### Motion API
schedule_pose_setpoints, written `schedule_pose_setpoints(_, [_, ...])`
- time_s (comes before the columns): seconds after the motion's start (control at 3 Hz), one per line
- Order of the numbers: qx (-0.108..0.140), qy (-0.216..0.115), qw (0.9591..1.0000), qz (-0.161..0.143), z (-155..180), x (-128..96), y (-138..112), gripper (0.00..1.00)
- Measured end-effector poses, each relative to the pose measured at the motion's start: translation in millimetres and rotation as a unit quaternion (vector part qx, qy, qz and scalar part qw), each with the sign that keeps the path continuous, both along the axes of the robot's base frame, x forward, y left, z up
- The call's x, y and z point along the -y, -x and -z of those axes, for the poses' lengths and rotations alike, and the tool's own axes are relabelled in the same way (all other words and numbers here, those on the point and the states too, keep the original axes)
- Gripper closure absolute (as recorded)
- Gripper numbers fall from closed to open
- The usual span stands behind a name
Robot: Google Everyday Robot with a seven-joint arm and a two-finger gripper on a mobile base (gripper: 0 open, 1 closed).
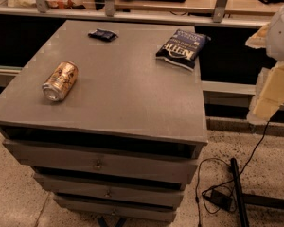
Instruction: Move rxbar blueberry near orange can
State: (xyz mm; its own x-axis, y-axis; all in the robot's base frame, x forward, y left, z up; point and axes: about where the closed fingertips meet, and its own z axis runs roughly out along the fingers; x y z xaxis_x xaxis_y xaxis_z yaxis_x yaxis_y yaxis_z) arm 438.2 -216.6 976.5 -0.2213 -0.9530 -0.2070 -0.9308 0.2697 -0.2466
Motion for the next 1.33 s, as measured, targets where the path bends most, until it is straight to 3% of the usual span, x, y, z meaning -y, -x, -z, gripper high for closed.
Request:
schedule_pose_setpoints(0.33, [0.004,-0.002,1.0,0.002,-2,-2,-2,0.0])
schedule_pose_setpoints(0.67, [0.006,-0.04,0.9989,0.023,0,-17,-18,0.0])
schedule_pose_setpoints(1.0, [0.01,-0.104,0.9941,0.029,5,-49,-53,0.0])
schedule_pose_setpoints(1.33, [0.017,-0.177,0.9838,0.027,17,-85,-82,0.0])
